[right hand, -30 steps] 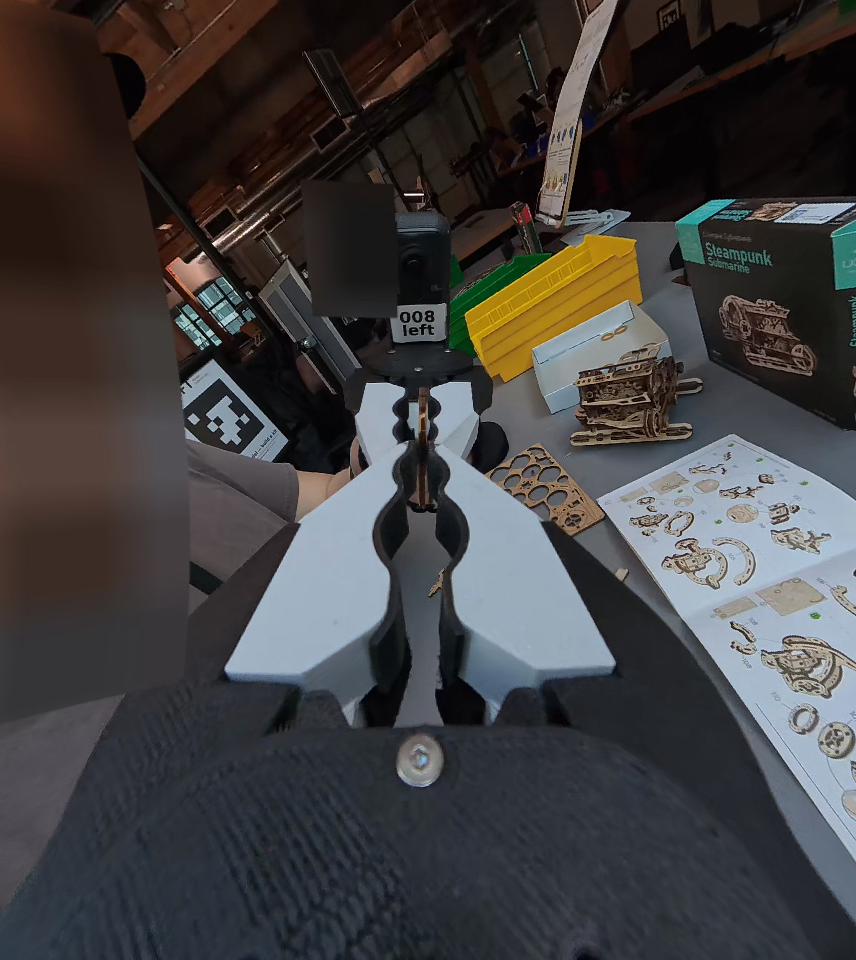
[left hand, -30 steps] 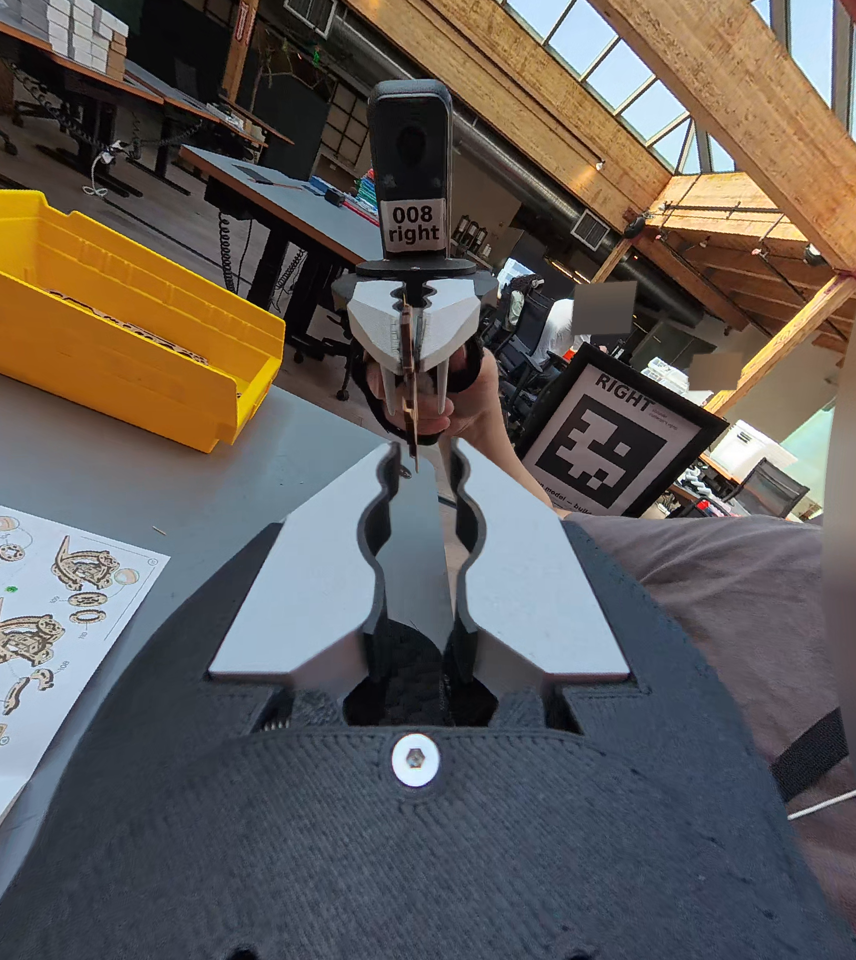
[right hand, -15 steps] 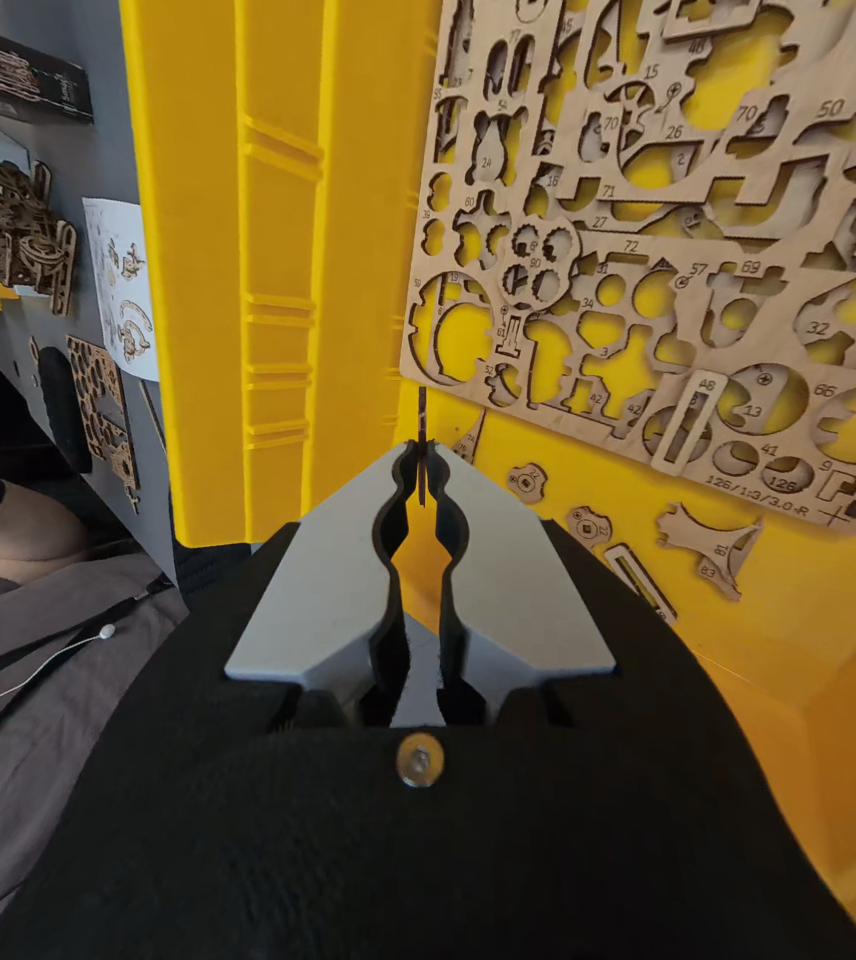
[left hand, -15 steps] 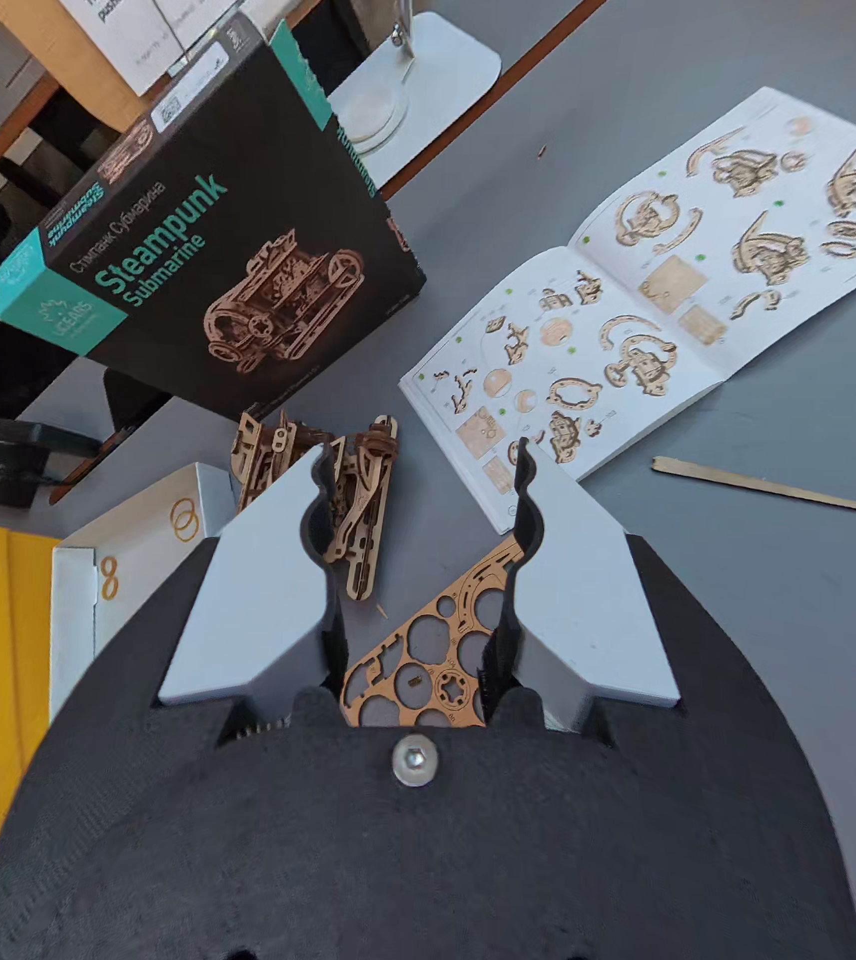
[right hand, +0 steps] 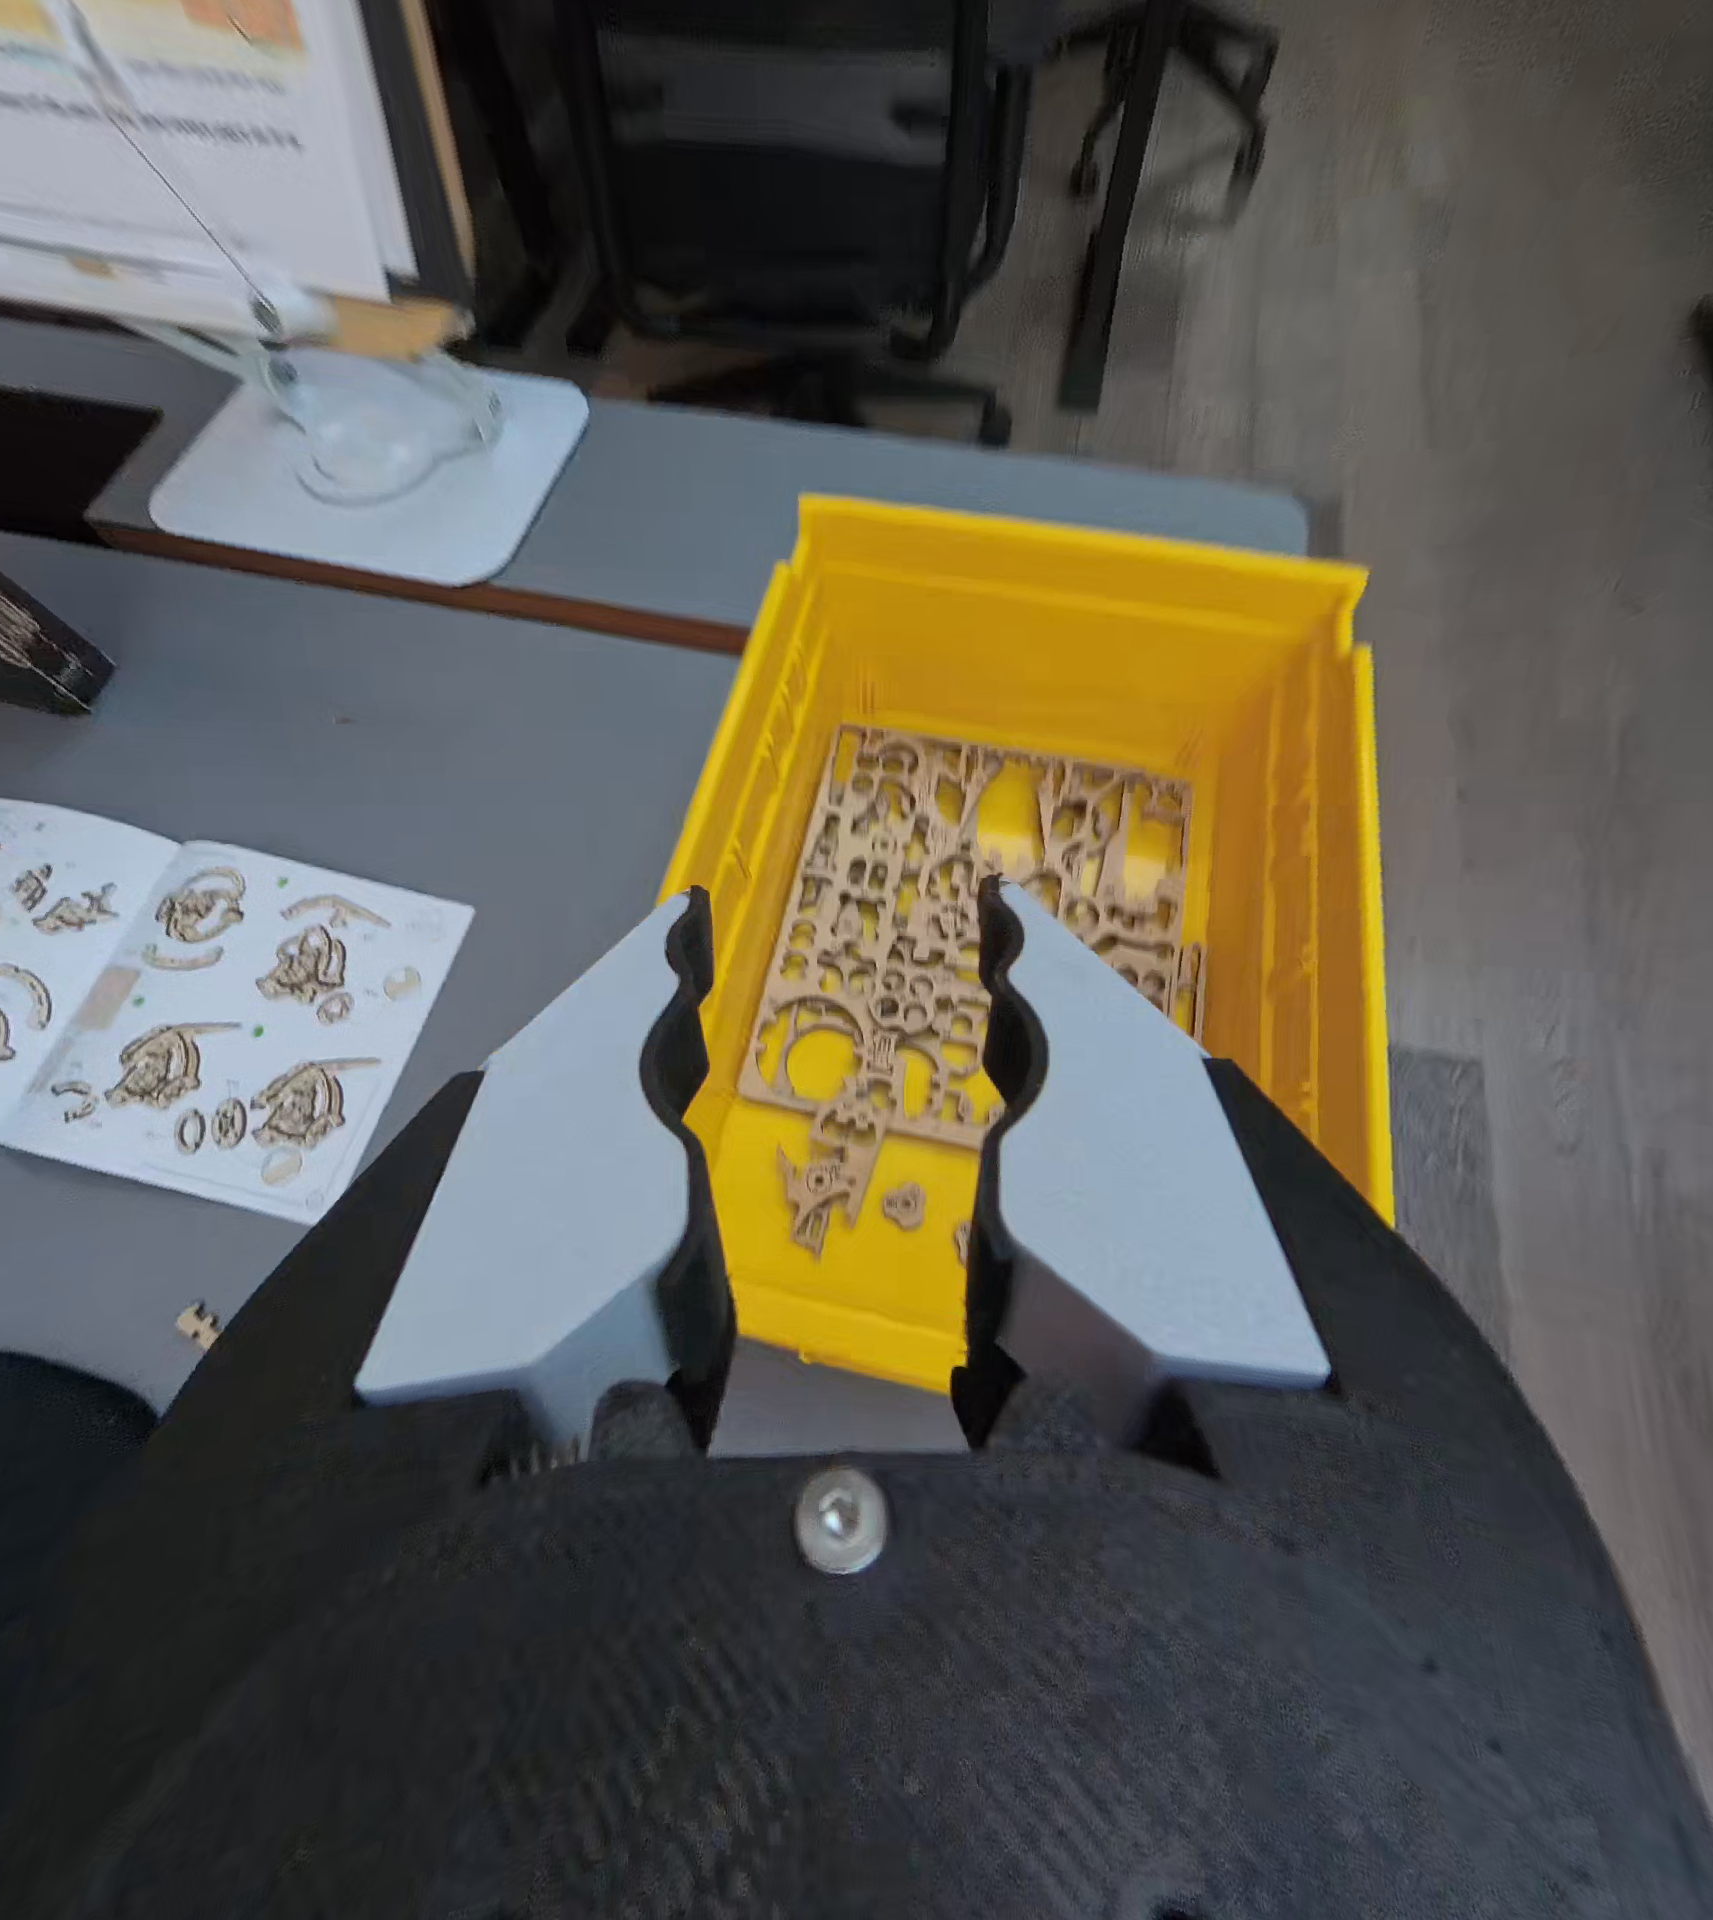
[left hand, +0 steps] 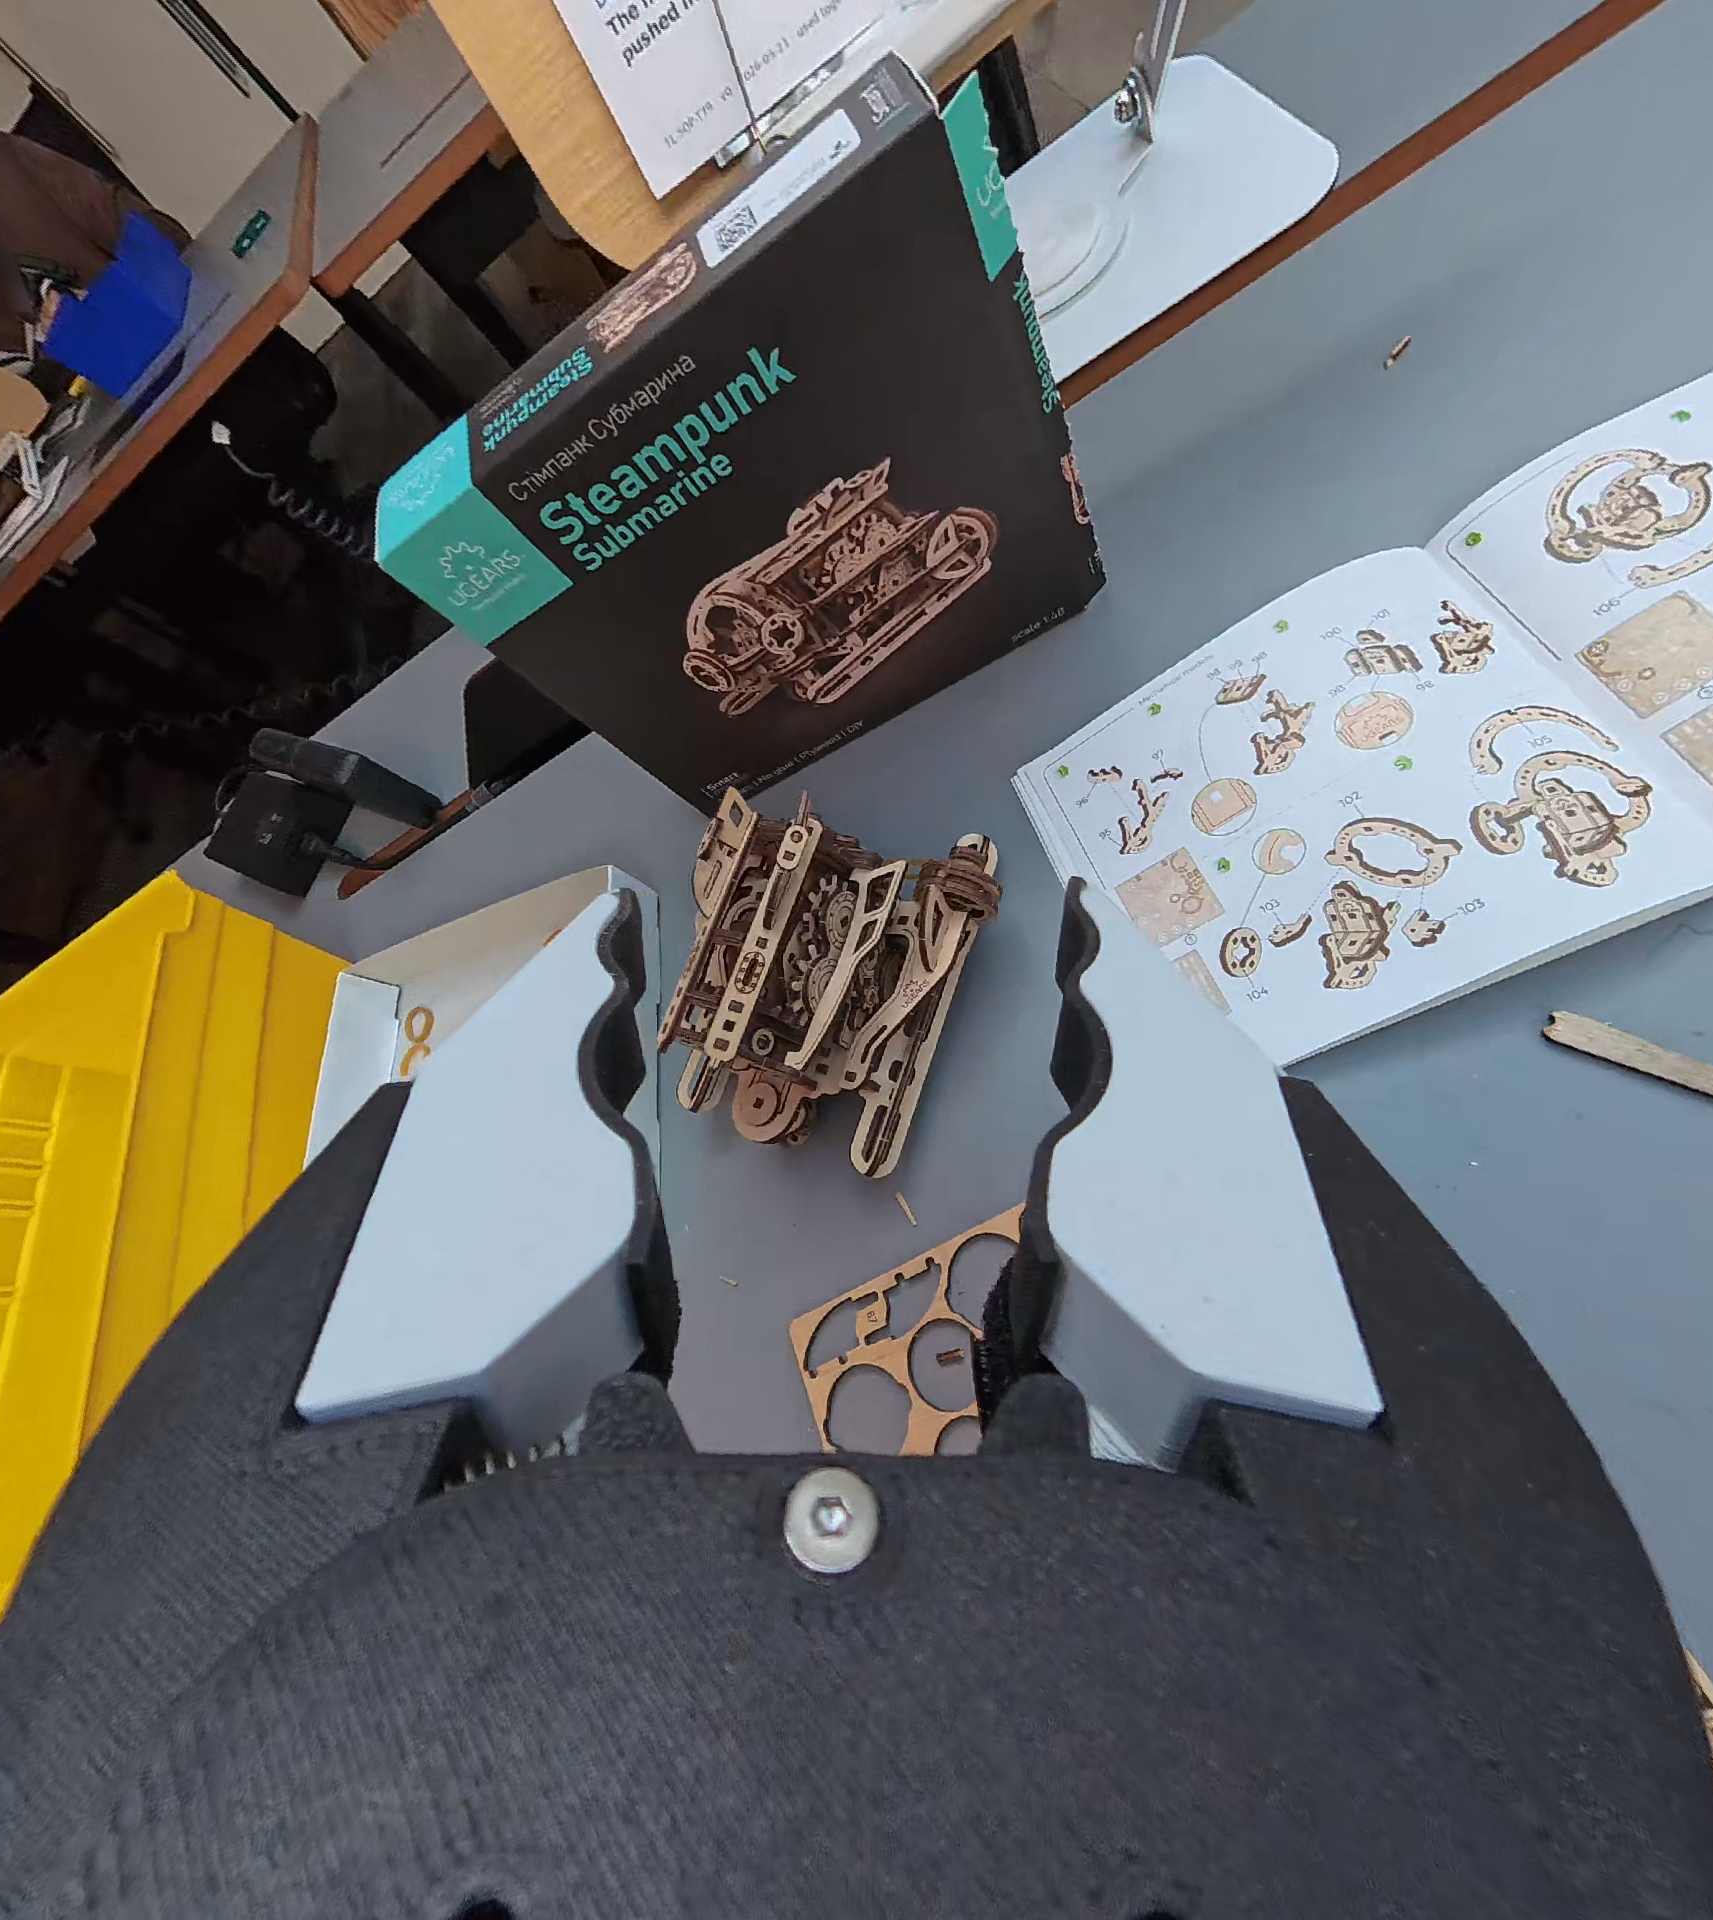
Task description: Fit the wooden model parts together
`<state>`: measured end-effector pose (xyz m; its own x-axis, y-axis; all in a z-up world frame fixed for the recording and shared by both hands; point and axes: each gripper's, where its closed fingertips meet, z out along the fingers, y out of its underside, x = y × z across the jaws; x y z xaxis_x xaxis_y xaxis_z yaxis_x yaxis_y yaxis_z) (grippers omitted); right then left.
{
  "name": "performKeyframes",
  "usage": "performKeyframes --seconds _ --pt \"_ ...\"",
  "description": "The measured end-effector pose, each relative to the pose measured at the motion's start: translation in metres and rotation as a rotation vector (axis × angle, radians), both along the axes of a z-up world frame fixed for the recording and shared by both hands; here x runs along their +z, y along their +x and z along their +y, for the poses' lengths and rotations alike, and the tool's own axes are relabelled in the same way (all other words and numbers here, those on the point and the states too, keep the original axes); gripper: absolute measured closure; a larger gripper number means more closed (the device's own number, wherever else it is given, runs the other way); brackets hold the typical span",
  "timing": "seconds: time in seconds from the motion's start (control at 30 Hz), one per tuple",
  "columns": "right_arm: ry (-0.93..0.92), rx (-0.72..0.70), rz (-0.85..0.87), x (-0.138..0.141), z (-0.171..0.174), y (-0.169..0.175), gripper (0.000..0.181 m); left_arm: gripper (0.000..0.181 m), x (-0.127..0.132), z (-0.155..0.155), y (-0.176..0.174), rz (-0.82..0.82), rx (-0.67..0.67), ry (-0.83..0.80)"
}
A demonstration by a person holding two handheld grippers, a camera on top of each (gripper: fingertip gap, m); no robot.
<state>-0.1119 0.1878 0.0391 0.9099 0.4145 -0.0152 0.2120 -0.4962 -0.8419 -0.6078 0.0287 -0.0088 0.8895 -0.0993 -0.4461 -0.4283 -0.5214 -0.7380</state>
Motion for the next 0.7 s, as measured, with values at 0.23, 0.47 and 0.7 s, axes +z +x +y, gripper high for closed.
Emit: performKeyframes --seconds 0.23,0.47,0.7 --pt "0.54 0.127 -0.18 0.053 -0.099 -0.19 0.08 0.099 0.008 -0.019 -0.005 -0.001 0.018 0.052" --pt "0.499 0.315 -0.468 -0.05 -0.165 -0.343 0.096 0.099 -0.017 -0.061 -0.01 -0.079 0.0 0.002" --pt "0.131 0.98 -0.189 -0.137 -0.314 -0.394 0.129 0.108 -0.072 -0.139 -0.019 -0.39 -0.109 -0.164"
